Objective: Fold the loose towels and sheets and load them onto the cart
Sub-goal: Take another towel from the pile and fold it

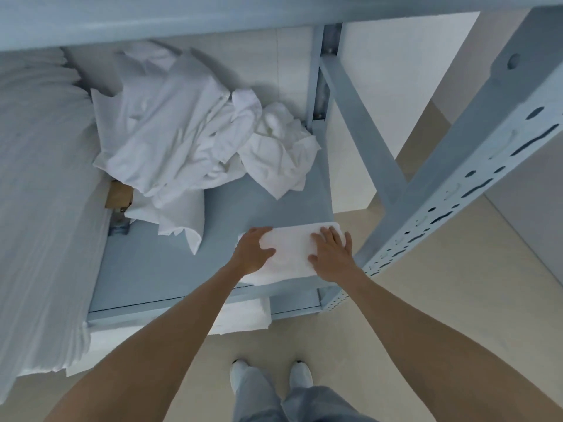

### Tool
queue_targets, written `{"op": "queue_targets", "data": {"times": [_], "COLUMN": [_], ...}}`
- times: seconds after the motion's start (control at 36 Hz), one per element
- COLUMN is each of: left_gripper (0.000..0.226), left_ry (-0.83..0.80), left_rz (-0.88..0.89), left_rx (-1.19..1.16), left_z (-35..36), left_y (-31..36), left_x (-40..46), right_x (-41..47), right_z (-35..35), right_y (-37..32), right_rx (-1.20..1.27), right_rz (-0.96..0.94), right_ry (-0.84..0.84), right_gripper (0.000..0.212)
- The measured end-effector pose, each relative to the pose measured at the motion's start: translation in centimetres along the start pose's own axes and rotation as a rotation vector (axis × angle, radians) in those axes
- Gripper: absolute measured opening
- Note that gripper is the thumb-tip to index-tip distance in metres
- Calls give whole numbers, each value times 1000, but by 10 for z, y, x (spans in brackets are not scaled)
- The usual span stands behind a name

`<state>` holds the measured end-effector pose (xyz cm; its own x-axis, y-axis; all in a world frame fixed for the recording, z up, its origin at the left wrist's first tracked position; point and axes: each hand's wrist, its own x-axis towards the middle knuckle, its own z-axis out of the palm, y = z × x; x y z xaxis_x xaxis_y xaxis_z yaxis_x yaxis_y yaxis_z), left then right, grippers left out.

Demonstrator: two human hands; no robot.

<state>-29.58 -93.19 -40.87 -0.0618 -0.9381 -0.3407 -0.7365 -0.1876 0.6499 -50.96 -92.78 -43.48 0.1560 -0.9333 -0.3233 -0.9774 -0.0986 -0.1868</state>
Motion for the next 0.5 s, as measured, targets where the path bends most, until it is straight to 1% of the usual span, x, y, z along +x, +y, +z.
{"op": "queue_targets", "data": {"times": [0.06,0.08,0.14,0.22,0.31,0.36,0.39,0.5], "left_gripper": [53,52,48,38,29,27,27,21], "left_ry": [77,94,125,186,248,276,281,266], "left_rz": [-89,-126,-169,-169,-164,-156,-153,-148], "left_rx": [-218,-334,-549,-834,-1008,-1051,-1056,-998], "left_z": [-17,-25,-44,-71,-94,-106,-111,-126], "left_y": [7,9,14,25,37,41,41,34], "left_x": [1,1,1,4,8,11,14,25], "right_x": [10,15,26,48,68,81,87,115], "right_z": [-18,-28,-50,-81,-104,-112,-115,-120], "right_y": [-10,-15,-29,-52,-78,-93,-100,-113], "right_rx": [75,154,368,683,897,926,900,707], "right_rz": [-7,-16,-38,-31,4,-12,-21,-35], "right_ry": [75,88,46,5,-47,-65,-62,-14], "right_gripper": [53,51,50,49,45,45,45,45]}}
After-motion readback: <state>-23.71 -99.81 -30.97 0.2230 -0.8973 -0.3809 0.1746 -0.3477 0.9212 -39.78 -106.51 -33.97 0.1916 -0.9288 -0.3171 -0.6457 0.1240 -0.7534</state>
